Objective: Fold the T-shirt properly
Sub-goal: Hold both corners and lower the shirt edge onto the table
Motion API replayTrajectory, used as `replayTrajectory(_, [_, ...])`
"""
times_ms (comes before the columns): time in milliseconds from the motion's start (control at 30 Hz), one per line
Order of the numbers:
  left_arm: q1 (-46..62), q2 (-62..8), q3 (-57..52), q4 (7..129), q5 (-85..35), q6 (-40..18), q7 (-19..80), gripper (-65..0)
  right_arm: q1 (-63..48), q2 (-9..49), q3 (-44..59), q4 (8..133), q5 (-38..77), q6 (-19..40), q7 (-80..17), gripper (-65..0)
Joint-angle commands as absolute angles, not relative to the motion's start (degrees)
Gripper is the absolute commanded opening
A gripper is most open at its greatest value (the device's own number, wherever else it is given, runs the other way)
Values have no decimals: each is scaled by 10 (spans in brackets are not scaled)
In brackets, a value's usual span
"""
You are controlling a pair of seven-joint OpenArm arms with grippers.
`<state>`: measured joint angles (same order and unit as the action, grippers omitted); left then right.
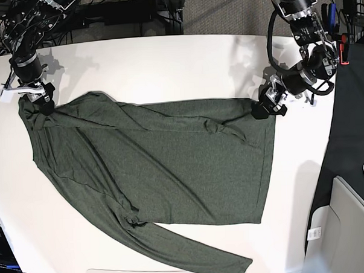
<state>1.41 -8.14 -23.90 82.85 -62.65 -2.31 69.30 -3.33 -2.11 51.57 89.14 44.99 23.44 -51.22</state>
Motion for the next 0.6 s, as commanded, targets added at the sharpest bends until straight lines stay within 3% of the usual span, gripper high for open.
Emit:
replayTrajectory(0, [7, -86, -236, 829, -612, -10, 701, -236, -29, -16, 518, 903, 462, 242, -502, -327])
replayTrajectory(267, [-9, -82, -233, 827, -580, -10, 700, -254, -29, -17, 518, 903, 462, 242, -501, -327])
replayTrajectory(433, [-9, -82, -233, 827, -549, -24, 698, -399, -29, -22, 519, 903, 462, 242, -501, -327])
replayTrajectory(567, [-7, -82, -228, 827, -537, -50, 696, -559, -29, -23, 519, 903, 462, 242, -502, -327])
